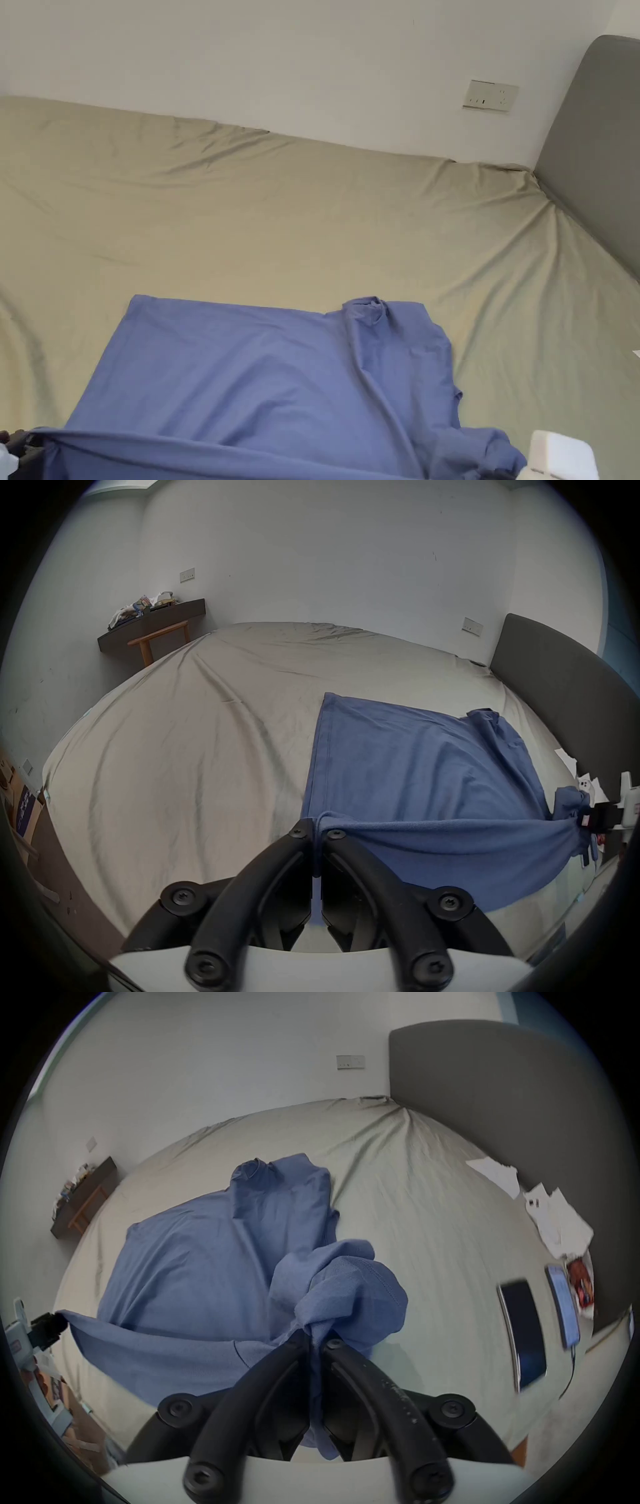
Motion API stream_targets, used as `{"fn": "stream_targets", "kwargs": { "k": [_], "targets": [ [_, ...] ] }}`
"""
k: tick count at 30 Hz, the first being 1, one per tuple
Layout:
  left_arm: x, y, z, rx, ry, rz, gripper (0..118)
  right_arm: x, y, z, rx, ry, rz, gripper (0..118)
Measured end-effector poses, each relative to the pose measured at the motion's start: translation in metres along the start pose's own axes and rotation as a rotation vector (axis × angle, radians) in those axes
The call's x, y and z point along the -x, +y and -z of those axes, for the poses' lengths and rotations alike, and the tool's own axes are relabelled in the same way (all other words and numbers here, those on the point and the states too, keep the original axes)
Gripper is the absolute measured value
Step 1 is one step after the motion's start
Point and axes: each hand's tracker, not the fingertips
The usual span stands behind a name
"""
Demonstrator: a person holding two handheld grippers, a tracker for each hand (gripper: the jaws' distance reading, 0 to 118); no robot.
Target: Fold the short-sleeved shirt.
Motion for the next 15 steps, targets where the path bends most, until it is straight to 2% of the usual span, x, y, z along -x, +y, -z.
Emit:
{"fn": "stream_targets", "kwargs": {
  "k": [10,15],
  "targets": [
    [0.0,0.029,0.065,0.045,0.045,-0.015,2,0.012,0.049,0.065,-0.05,0.015,-0.043,8],
    [-0.012,0.031,0.089,0.085,0.069,0.046,2,0.012,0.048,0.095,-0.018,-0.001,-0.061,8]
  ]
}}
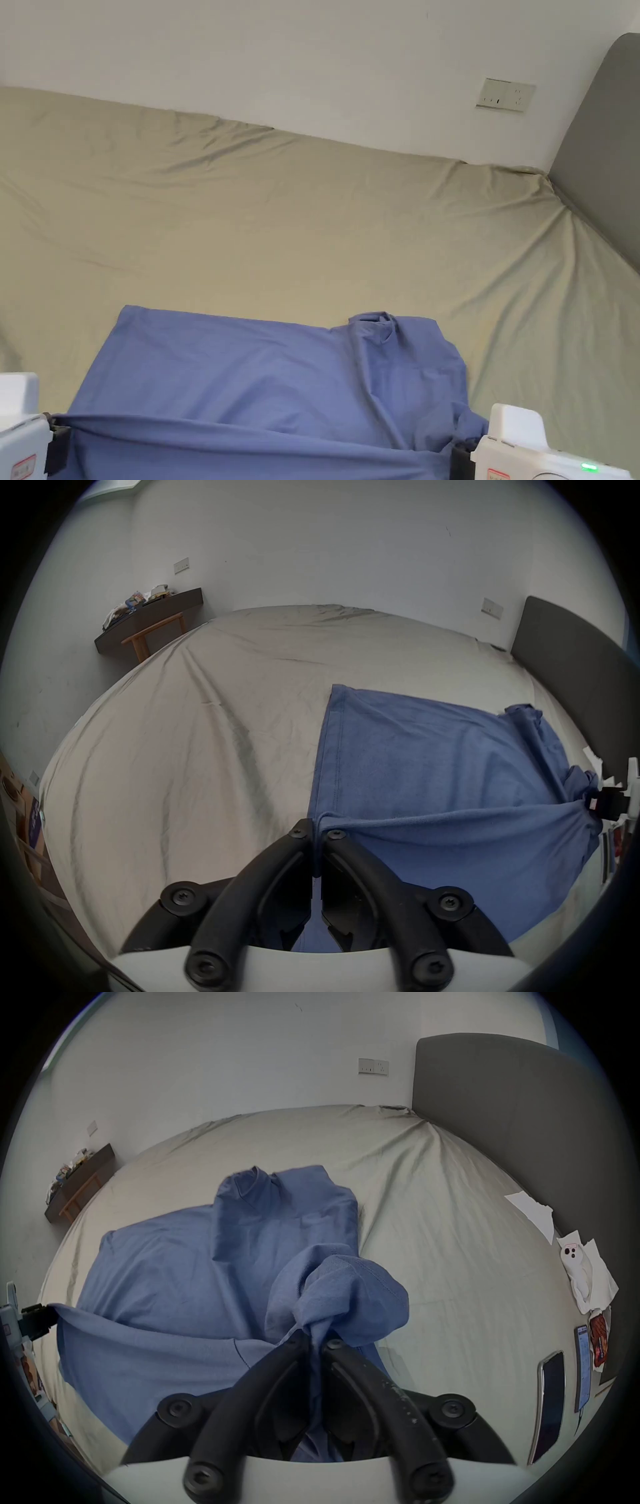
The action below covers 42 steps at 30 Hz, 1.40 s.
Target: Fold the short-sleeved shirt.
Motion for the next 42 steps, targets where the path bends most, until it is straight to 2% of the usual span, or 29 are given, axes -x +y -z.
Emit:
{"fn": "stream_targets", "kwargs": {
  "k": [2,3,4,5,6,7,8,10,12,13,14,15,16,17,19,20,22,24,26,29,32,33,36,37,40,42],
  "targets": [
    [-0.003,-0.001,0.009,0.01,0.003,0.005,3,0.0,-0.005,0.008,0.002,-0.008,-0.007,17],
    [-0.003,-0.004,0.013,0.018,0.002,0.001,9,-0.002,-0.007,0.012,0.003,-0.016,-0.014,26],
    [-0.003,-0.007,0.017,0.027,0.0,-0.016,21,-0.003,-0.009,0.017,0.003,-0.019,-0.019,48],
    [-0.001,-0.01,0.021,0.037,-0.001,-0.043,43,-0.007,-0.012,0.021,-0.001,-0.019,-0.021,64],
    [0.002,-0.013,0.024,0.056,-0.016,-0.091,75,-0.01,-0.016,0.024,-0.017,-0.014,-0.007,76],
    [0.006,-0.016,0.024,0.081,-0.044,-0.13,90,-0.016,-0.019,0.024,-0.032,-0.004,0.033,87],
    [0.009,-0.018,0.019,0.101,-0.08,-0.161,98,-0.023,-0.02,0.019,-0.017,0.019,0.08,88],
    [0.017,-0.023,-0.002,0.055,-0.154,-0.181,95,-0.04,-0.025,-0.007,-0.059,0.113,0.177,88],
    [0.02,-0.026,-0.033,-0.015,-0.122,-0.137,90,-0.051,-0.04,-0.043,-0.206,0.154,0.231,89],
    [0.022,-0.029,-0.051,-0.057,-0.101,-0.104,81,-0.054,-0.051,-0.067,-0.272,0.154,0.214,90],
    [0.022,-0.034,-0.067,-0.089,-0.091,-0.074,64,-0.055,-0.061,-0.085,-0.31,0.155,0.196,90],
    [0.021,-0.041,-0.081,-0.118,-0.077,-0.041,35,-0.056,-0.071,-0.1,-0.308,0.138,0.159,89],
    [0.019,-0.048,-0.093,-0.129,-0.064,-0.013,21,-0.056,-0.08,-0.113,-0.275,0.128,0.123,81],
    [0.018,-0.054,-0.1,-0.123,-0.057,0.005,17,-0.057,-0.089,-0.123,-0.249,0.131,0.099,67],
    [0.017,-0.066,-0.114,-0.095,-0.075,0.005,7,-0.054,-0.112,-0.142,-0.264,0.138,0.093,12],
    [0.016,-0.072,-0.116,-0.082,-0.096,0.009,7,-0.052,-0.121,-0.148,-0.267,0.121,0.091,3],
    [0.013,-0.086,-0.121,-0.081,-0.107,0.011,0,-0.046,-0.139,-0.157,-0.237,0.064,0.086,2],
    [0.011,-0.098,-0.12,-0.06,-0.102,0.013,0,-0.044,-0.155,-0.163,-0.217,0.082,0.069,2],
    [0.012,-0.109,-0.118,-0.032,-0.103,-0.026,0,-0.043,-0.166,-0.163,-0.183,0.095,0.125,2],
    [0.012,-0.122,-0.112,-0.006,-0.12,-0.072,0,-0.044,-0.183,-0.162,-0.127,0.139,0.25,2],
    [0.015,-0.119,-0.102,-0.002,-0.117,-0.076,0,-0.041,-0.185,-0.159,-0.11,0.134,0.24,2],
    [0.017,-0.114,-0.099,-0.022,-0.107,-0.08,13,-0.04,-0.184,-0.158,-0.103,0.13,0.228,2],
    [0.027,-0.099,-0.082,-0.022,-0.107,-0.084,63,-0.038,-0.18,-0.159,-0.102,0.143,0.218,2],
    [0.029,-0.095,-0.075,-0.023,-0.116,-0.084,68,-0.037,-0.178,-0.159,-0.104,0.152,0.221,2],
    [0.033,-0.088,-0.056,-0.026,-0.128,-0.065,68,-0.035,-0.172,-0.16,-0.109,0.178,0.236,2],
    [0.033,-0.082,-0.041,-0.002,-0.122,-0.057,73,-0.033,-0.17,-0.159,-0.108,0.184,0.234,2]
  ]
}}
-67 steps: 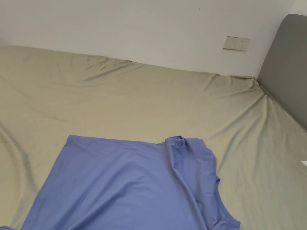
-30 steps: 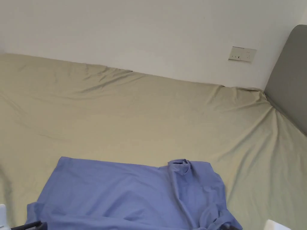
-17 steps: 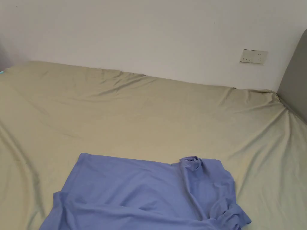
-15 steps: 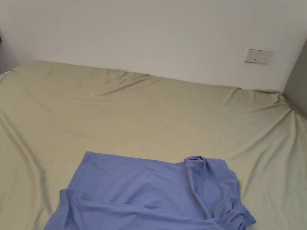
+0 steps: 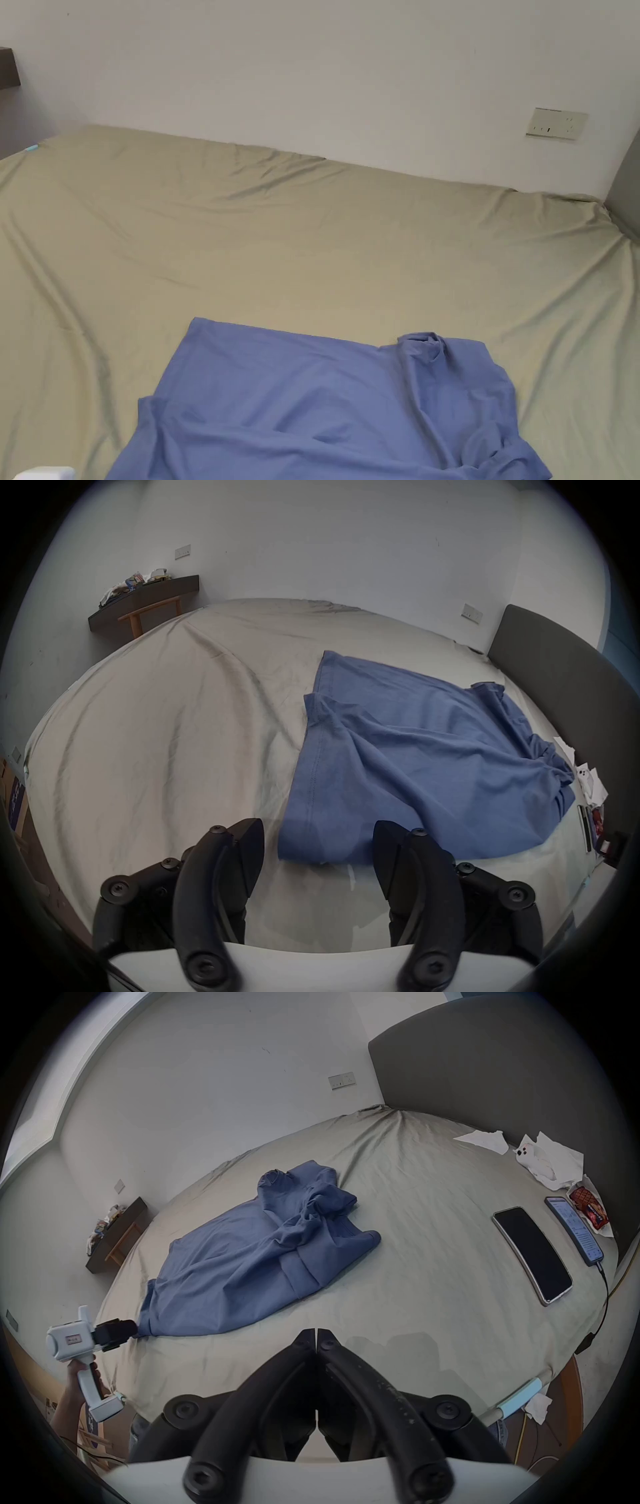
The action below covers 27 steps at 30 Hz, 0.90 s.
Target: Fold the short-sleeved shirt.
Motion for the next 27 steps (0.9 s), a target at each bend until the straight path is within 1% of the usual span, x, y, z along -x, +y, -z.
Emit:
{"fn": "stream_targets", "kwargs": {
  "k": [2,4,5,6,7,8,9,10,12,14,16,19,21,23,25,26,27],
  "targets": [
    [-0.003,0.002,0.007,0.045,-0.015,0.001,79,0.003,0.002,0.002,0.004,-0.004,-0.015,2],
    [-0.004,0.001,0.017,0.104,-0.009,0.001,77,0.004,0.003,0.001,0.008,-0.007,-0.021,2],
    [-0.006,0.0,0.016,0.09,-0.003,0.013,72,0.004,0.004,0.002,0.01,-0.008,-0.02,2],
    [-0.01,-0.003,0.013,0.075,0.01,0.034,46,0.004,0.004,0.003,0.012,-0.009,-0.019,2],
    [-0.013,-0.002,0.008,0.057,0.024,0.071,31,0.003,0.004,0.003,0.015,-0.014,-0.017,2],
    [-0.015,-0.003,0.005,0.049,0.009,0.079,25,0.001,0.004,0.004,0.018,-0.02,-0.015,2],
    [-0.018,-0.003,0.002,0.039,0.027,0.088,25,0.0,0.004,0.007,0.024,-0.026,-0.013,2],
    [-0.017,-0.007,0.0,0.042,0.034,0.095,18,-0.002,0.005,0.01,0.03,-0.032,-0.013,2],
    [-0.016,-0.007,-0.002,0.041,0.027,0.096,13,-0.006,0.008,0.015,0.039,-0.044,-0.013,2],
    [-0.011,-0.006,-0.001,0.042,0.021,0.072,12,-0.01,0.016,0.024,0.041,-0.059,-0.025,2],
    [-0.009,-0.003,-0.004,0.043,0.016,0.05,12,-0.014,0.027,0.034,0.026,-0.089,-0.083,2],
    [-0.019,0.008,-0.023,0.017,0.039,0.079,12,-0.021,0.048,0.056,0.015,-0.121,-0.121,2],
    [-0.023,0.01,-0.034,-0.009,0.035,0.112,11,-0.029,0.059,0.071,0.021,-0.129,-0.112,4],
    [-0.02,0.01,-0.031,-0.017,0.039,0.121,11,-0.038,0.069,0.087,0.039,-0.103,-0.079,24],
    [-0.021,0.014,-0.034,-0.012,0.046,0.122,11,-0.045,0.075,0.099,0.057,-0.057,-0.064,54],
    [-0.022,0.015,-0.035,-0.014,0.046,0.123,10,-0.047,0.077,0.104,0.053,-0.053,-0.061,67],
    [-0.022,0.016,-0.036,-0.02,0.042,0.128,10,-0.047,0.08,0.11,0.058,-0.062,-0.063,75]
  ]
}}
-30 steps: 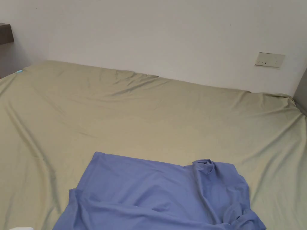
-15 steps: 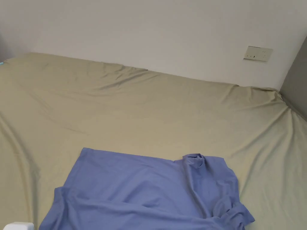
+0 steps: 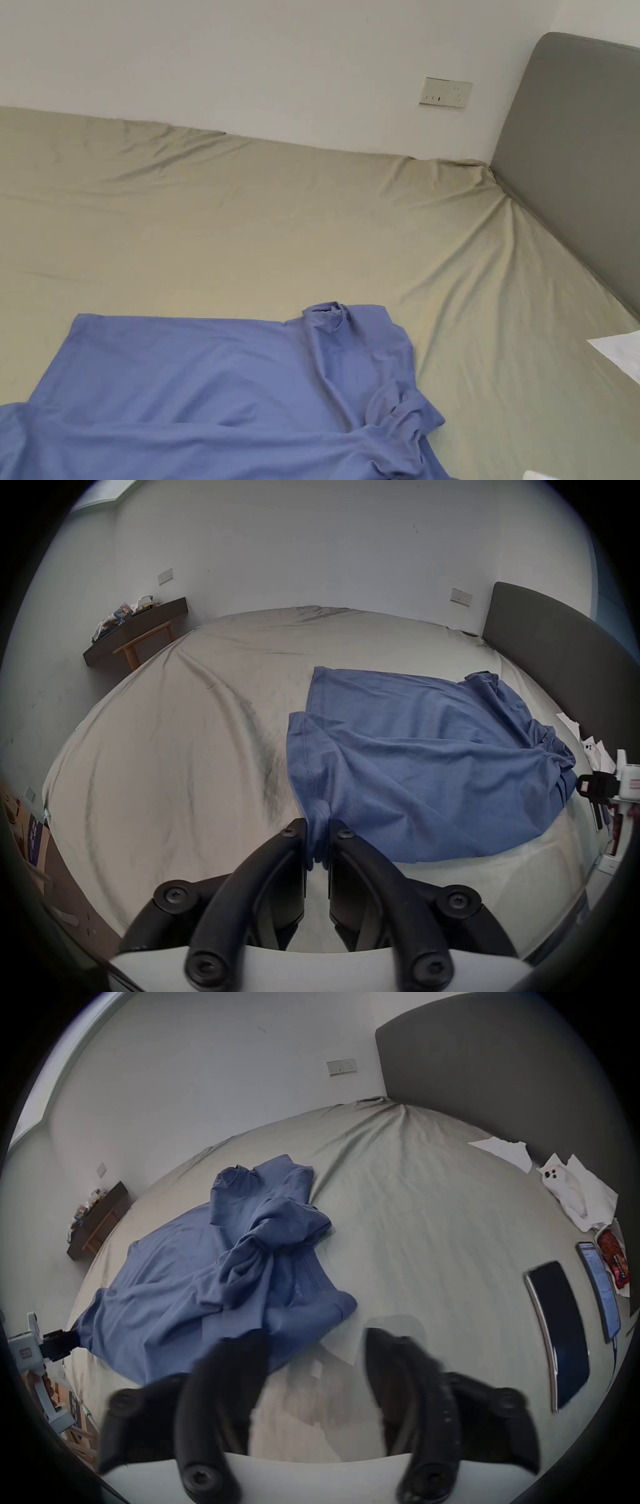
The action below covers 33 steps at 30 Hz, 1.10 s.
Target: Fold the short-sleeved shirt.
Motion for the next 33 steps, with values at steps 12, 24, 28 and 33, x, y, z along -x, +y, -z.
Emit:
{"fn": "stream_targets", "kwargs": {
  "k": [12,24,28,33],
  "targets": [
    [-0.002,-0.002,0.01,0.041,0.012,-0.004,10,-0.001,0.018,0.032,0.067,0.043,-0.095,78],
    [-0.003,-0.009,0.011,0.076,0.019,-0.018,10,0.012,0.013,0.03,0.043,0.06,-0.115,12],
    [-0.003,-0.007,-0.001,0.055,0.025,-0.012,8,0.003,0.01,-0.005,-0.036,-0.026,-0.088,12],
    [-0.007,-0.012,-0.012,0.038,0.047,-0.005,7,-0.032,-0.008,-0.059,-0.098,-0.095,0.057,12]
  ]
}}
